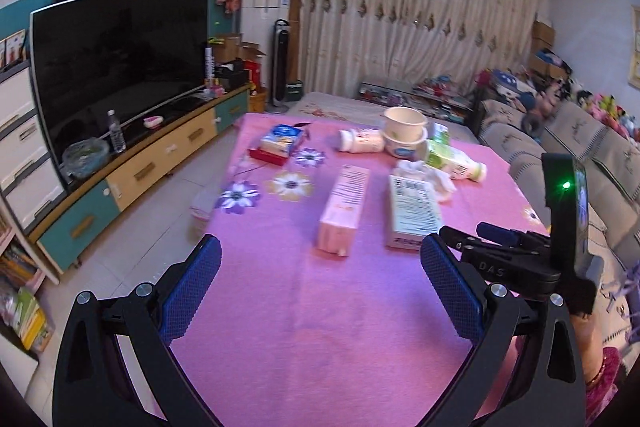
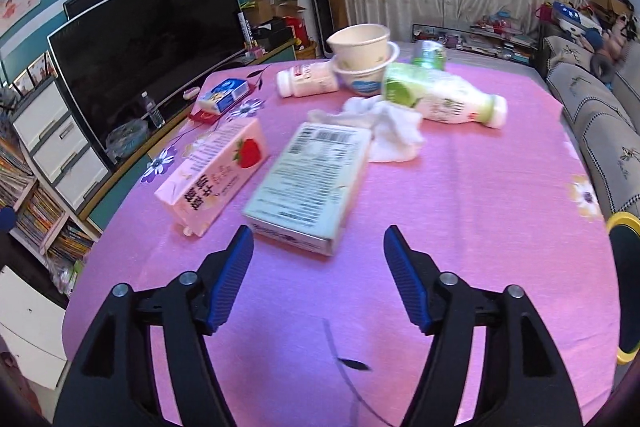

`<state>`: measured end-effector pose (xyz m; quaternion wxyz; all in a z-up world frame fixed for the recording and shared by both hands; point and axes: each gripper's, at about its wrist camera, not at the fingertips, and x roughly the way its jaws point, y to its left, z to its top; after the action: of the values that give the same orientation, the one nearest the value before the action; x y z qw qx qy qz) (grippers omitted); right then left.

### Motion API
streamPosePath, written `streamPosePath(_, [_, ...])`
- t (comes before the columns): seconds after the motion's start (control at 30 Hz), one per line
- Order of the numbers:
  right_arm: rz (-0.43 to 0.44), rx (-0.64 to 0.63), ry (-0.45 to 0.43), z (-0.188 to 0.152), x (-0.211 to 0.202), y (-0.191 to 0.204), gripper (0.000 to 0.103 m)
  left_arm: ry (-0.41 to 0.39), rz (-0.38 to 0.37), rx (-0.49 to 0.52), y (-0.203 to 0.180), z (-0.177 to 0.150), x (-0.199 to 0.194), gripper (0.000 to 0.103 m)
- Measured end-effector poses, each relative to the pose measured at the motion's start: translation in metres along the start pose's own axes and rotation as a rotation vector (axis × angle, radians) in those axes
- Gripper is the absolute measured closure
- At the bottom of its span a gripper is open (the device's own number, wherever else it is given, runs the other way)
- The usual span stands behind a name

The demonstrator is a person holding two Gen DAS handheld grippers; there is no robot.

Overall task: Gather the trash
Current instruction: 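Grasp the white carton box with red logo using the right gripper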

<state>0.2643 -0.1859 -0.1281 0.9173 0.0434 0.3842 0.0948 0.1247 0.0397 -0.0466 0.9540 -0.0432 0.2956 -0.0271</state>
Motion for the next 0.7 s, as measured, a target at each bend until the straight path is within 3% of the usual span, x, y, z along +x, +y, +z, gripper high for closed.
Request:
streamPosePath(0.23, [-0.095,0.007,0.014,0.007,0.037,0.035,0.018,0.004,-0.012,-0.043,0.032,-0.008,0.003,0.005])
streamPosePath(0.4, [-0.161,0.032,0.054,0.008,0.063,0.04,0.018,0.023,-0.027,-0.055,0.04,-0.013,0.011,0.005])
streamPosePath(0.6, [-0.165,0.04,0.1,0.009,0.084,0.04,0.018,0.036,-0.036,-0.069,0.043,-0.018,0.015,0.005])
streamPosePath(0.67, [-0.162,0.053,0.102,0.01,0.086,0.038,0.023,0.041,-0.039,-0.07,0.042,-0.019,0.016,0.005])
streamPosePath(0.7, [-0.165,0.055,0.094,0.011,0.086,0.038,0.031,0.042,-0.04,-0.069,0.041,-0.019,0.016,0.005])
